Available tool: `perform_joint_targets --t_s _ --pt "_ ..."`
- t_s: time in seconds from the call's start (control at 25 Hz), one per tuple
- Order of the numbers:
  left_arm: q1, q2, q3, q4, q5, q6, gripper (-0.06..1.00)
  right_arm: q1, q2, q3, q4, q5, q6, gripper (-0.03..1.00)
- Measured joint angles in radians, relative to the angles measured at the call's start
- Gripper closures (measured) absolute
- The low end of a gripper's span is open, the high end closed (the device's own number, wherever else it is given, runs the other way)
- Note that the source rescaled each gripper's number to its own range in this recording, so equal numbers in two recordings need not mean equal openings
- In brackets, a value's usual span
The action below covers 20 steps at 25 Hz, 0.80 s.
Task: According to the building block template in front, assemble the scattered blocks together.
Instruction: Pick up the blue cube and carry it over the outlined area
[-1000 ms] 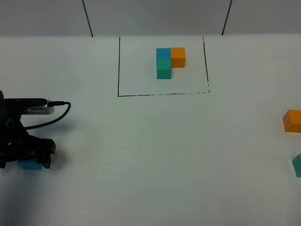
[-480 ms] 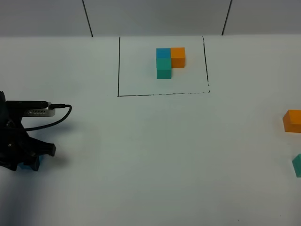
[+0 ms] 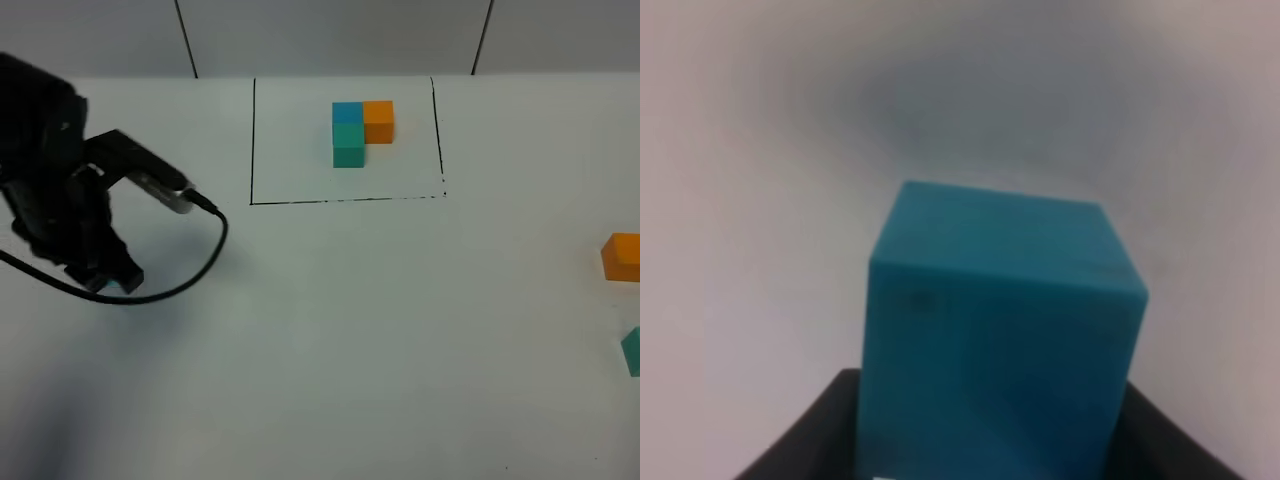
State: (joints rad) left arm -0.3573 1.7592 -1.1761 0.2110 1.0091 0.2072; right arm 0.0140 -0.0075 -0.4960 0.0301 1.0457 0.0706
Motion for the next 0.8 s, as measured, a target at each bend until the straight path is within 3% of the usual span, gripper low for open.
perform_joint_targets --t_s 0.16,0.44,0.64,0.8 --pt "-0.102 0.109 -0.198 -0.01 0.078 0.207 0.94 0.0 0.0 0.0 0.0 0.0 0.0 0.22" --pt "-0.19 0.343 -0.586 -0.134 0.186 0.526 0.94 0.0 0.0 0.0 0.0 0.0 0.002 0.23" --pt "-0.224 0.476 -0.78 -0.164 0.186 0.612 0.94 0.0 0.0 0.0 0.0 0.0 0.006 0.23" --pt "-0.24 0.555 -0.838 -0.167 0.186 0.634 0.94 0.0 0.0 0.0 0.0 0.0 0.006 0.23"
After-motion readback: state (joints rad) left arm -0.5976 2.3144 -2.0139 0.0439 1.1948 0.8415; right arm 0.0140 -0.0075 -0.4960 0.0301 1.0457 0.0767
